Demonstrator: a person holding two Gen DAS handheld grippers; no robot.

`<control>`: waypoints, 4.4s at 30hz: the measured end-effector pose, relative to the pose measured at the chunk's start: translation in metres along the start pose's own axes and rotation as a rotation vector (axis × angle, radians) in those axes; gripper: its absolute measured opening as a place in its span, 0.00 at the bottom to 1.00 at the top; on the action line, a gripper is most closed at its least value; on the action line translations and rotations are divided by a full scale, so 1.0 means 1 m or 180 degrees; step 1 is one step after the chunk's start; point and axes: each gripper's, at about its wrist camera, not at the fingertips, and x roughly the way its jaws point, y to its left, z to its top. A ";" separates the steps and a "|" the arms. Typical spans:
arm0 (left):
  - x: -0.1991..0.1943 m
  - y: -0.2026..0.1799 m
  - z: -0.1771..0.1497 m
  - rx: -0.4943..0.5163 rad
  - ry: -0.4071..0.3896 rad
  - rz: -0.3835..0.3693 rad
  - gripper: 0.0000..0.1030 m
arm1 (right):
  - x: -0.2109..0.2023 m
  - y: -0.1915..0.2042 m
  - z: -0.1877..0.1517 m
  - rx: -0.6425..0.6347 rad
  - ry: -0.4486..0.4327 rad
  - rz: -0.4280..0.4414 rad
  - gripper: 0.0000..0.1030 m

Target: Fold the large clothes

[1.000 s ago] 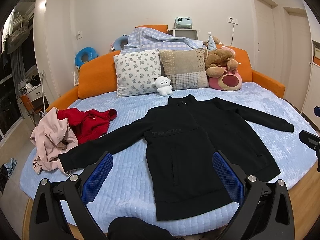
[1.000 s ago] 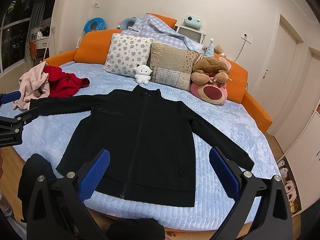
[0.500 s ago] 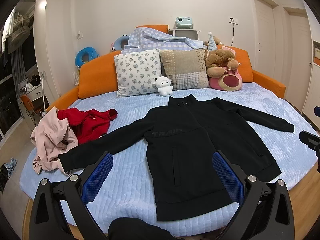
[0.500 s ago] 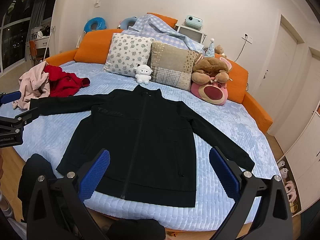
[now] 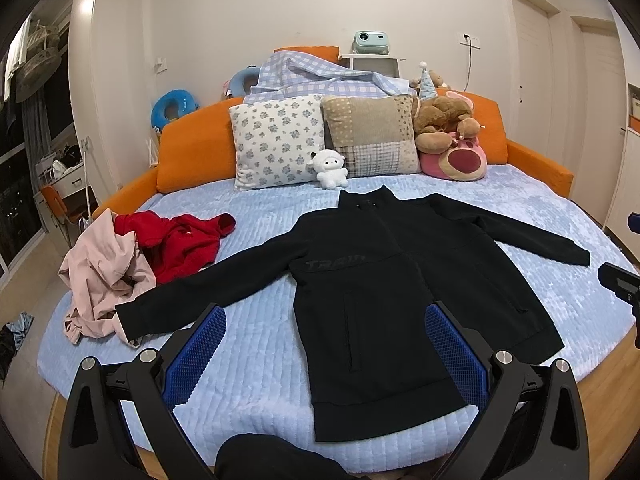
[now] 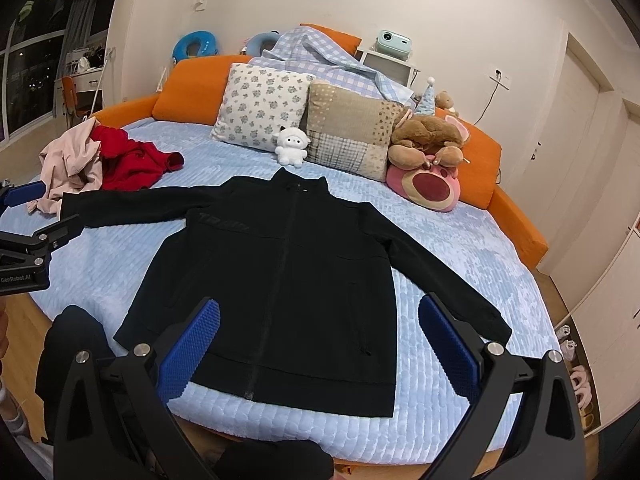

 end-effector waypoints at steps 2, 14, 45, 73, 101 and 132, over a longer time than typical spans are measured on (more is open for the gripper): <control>0.001 0.001 0.000 0.0000 0.0004 0.0005 0.98 | 0.001 0.001 0.001 -0.0003 0.0001 0.0006 0.96; 0.004 0.007 0.000 -0.0043 0.0015 0.0027 0.98 | 0.004 0.007 0.006 -0.0023 -0.0049 0.0087 0.96; 0.237 0.405 -0.137 -0.2929 0.0490 -0.0206 0.98 | 0.202 0.254 0.105 -0.0845 0.0286 0.1320 0.95; 0.297 0.430 -0.174 -0.3463 0.0641 -0.0172 0.21 | 0.274 0.310 0.081 -0.0884 0.0763 0.1737 0.95; 0.256 0.395 -0.102 -0.3170 0.0349 -0.0033 0.12 | 0.276 0.234 0.076 -0.0855 0.0683 0.1631 0.95; 0.203 -0.183 0.039 0.1190 0.0562 -0.2372 0.12 | 0.430 0.051 0.250 -0.0197 0.1143 0.2125 0.90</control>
